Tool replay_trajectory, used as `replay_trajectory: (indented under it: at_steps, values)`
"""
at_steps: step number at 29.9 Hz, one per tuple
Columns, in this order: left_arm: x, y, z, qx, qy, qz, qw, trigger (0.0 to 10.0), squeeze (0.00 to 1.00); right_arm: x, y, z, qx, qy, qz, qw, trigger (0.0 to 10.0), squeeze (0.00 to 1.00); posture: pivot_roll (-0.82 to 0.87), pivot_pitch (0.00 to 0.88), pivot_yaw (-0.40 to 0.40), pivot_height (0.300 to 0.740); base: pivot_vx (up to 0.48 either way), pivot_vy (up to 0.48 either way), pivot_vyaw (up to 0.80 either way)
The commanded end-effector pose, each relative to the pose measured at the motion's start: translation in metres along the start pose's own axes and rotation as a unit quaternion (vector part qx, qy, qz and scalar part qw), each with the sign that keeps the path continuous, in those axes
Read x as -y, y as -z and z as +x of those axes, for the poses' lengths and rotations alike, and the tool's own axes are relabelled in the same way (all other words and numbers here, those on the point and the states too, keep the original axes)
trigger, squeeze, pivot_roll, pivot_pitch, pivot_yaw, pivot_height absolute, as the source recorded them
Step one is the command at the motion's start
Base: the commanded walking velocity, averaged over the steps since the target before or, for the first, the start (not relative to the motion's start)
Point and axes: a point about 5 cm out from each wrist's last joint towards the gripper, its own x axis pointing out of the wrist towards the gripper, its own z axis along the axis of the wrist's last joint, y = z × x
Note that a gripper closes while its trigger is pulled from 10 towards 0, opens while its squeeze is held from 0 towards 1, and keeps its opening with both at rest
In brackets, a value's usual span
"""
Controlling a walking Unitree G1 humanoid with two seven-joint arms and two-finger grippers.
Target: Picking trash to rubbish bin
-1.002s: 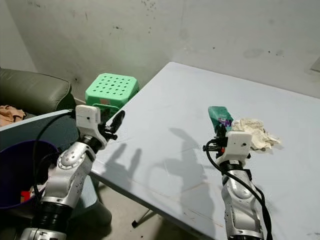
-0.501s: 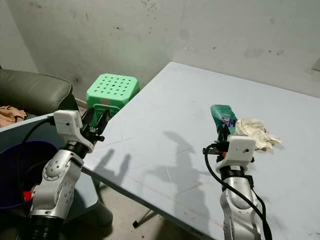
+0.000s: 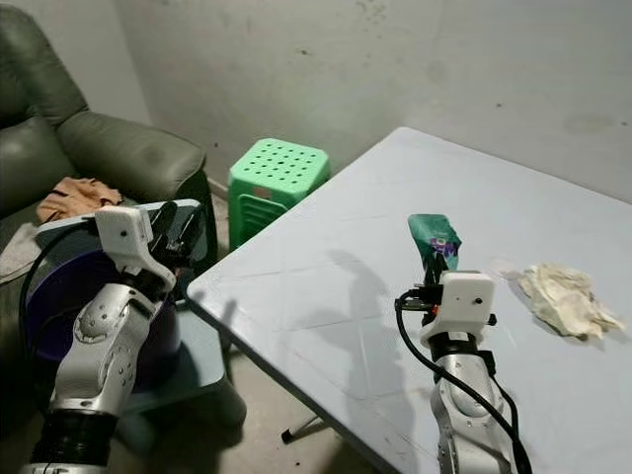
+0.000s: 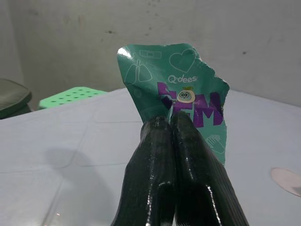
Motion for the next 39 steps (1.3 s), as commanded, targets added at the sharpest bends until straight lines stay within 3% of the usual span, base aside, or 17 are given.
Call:
replay_trajectory:
  at_steps: [1,7,12,39]
  values:
    - [0.001,0.001,0.002,-0.005,0.005,-0.001,1.0,10.0,0.0,-0.001,-0.003,0.001,0.003,-0.004,-0.001,1.0,10.0,0.0,-0.07,0.0,-0.016,0.74,0.0,0.0,0.8]
    - [0.006,0.003,0.002,-0.007,0.009,-0.01,1.0,10.0,0.0,-0.003,-0.003,0.002,0.003,-0.008,0.0,1.0,10.0,0.0,-0.07,0.0,-0.02,0.74,0.0,0.0,0.8]
    - [0.006,0.005,0.003,-0.011,0.004,-0.006,1.0,10.0,0.0,-0.002,-0.002,0.001,0.0,-0.011,-0.002,1.0,10.0,0.0,-0.07,0.0,-0.024,0.74,0.0,0.418,0.8]
    - [0.004,0.012,0.004,-0.04,-0.018,0.003,0.999,10.0,0.0,-0.003,-0.001,0.001,-0.007,-0.028,0.005,1.0,10.0,0.0,-0.07,0.0,-0.036,0.74,0.0,0.0,0.77]
